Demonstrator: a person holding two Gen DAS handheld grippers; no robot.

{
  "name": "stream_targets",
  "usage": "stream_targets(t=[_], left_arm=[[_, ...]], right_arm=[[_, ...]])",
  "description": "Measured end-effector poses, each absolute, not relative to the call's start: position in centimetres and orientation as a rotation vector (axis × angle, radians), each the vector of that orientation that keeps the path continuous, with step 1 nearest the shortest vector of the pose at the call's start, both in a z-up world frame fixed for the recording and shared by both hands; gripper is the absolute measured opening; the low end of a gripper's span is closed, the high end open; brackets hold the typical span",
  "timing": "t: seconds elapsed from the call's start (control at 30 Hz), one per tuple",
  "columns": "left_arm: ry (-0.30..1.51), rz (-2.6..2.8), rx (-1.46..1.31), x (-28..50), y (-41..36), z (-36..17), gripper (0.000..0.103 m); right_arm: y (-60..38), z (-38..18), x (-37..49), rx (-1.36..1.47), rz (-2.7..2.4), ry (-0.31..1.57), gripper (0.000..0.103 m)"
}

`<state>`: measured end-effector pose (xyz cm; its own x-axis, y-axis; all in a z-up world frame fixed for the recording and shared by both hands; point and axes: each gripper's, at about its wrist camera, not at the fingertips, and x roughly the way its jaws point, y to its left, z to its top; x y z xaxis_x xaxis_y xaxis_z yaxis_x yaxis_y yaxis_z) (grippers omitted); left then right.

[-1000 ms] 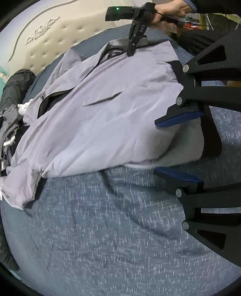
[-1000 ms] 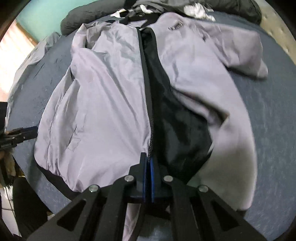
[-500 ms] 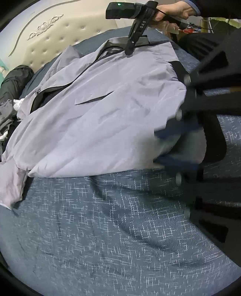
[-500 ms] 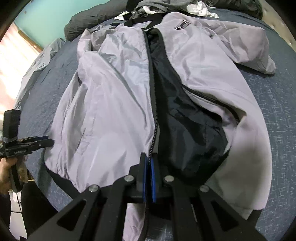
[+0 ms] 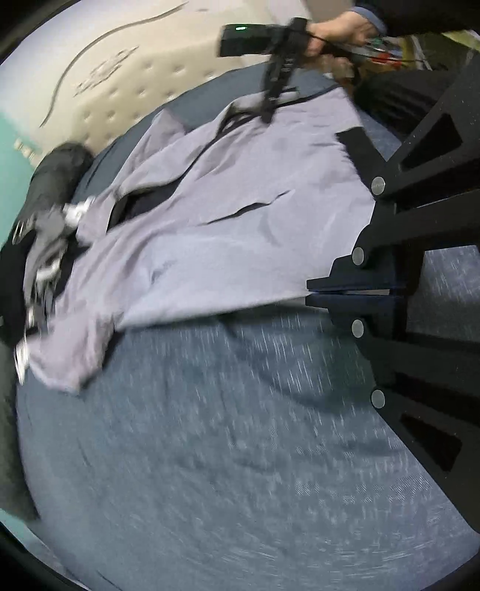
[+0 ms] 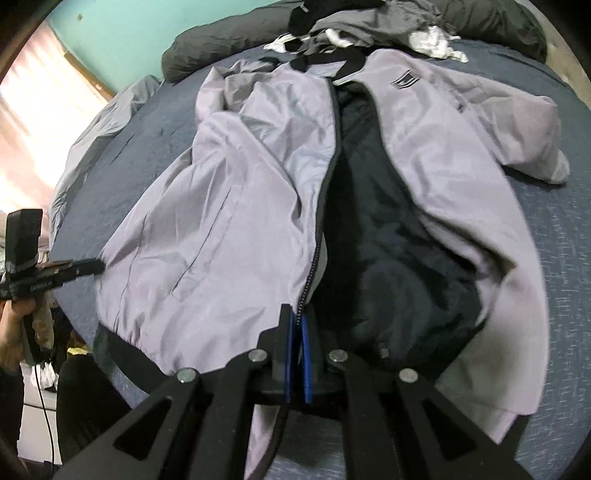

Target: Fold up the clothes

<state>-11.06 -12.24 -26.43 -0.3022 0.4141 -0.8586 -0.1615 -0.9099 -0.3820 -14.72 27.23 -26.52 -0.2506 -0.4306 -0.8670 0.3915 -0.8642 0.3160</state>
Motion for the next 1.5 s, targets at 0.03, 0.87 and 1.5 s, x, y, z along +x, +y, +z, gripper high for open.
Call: stream_targets(t=[0.03,0.87,1.5], left_arm=[[-0.324,2.262,-1.616,-11.1,-12.5,-27.0,0.001],[-0.065,2.314,-1.473,-8.9,-6.0,-23.1,0.050],[-0.004,2.157,-1.679,-10.3,-4.5,-30.7,0.001]], right_arm=[[26.7,-27.0,-14.7,1.515,-2.129,-0.042,0.005],[25.9,-26.8,-14.5,1.559,-2.115,-0.021,0.006],[24.6,-26.1,-13.8,1.550,-2.101,-0.009,0.006]])
